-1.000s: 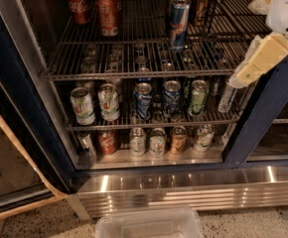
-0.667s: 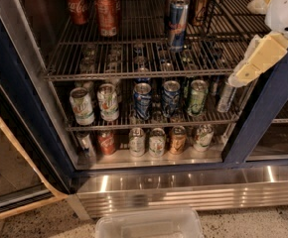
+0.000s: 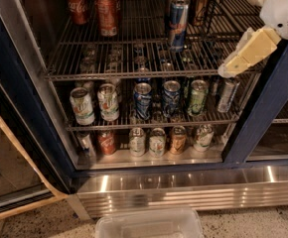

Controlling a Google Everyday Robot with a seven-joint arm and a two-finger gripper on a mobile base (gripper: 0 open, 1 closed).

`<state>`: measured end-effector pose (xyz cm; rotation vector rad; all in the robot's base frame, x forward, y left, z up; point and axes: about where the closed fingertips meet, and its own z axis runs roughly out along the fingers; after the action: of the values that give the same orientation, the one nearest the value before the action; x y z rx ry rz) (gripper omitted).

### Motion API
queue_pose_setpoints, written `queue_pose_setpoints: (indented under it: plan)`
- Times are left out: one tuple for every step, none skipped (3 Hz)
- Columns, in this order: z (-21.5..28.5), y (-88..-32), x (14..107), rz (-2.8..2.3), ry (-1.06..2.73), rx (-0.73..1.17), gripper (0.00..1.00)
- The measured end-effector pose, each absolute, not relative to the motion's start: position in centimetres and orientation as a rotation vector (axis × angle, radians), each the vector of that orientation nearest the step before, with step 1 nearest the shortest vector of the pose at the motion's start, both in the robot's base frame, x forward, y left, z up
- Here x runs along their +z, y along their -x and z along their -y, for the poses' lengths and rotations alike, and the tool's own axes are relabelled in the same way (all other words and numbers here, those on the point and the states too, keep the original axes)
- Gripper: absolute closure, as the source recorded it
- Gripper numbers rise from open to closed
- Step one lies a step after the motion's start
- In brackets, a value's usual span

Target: Pick orange can from top shelf of fridge

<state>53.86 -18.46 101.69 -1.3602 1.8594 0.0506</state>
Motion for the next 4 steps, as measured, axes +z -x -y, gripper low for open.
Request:
queue_pose_setpoints:
  plan:
    - [17.7,-57.4,102.9,-1.773,1.301,0.059,0.0]
    - [17.4,-60.9,103.1,-1.724,1.234,0.086,0.0]
    - [17.2,-60.9,103.1,-1.72,1.233,0.085,0.0]
    - [16.4,-62.0,102.7,-1.688,1.189,0.088,0.0]
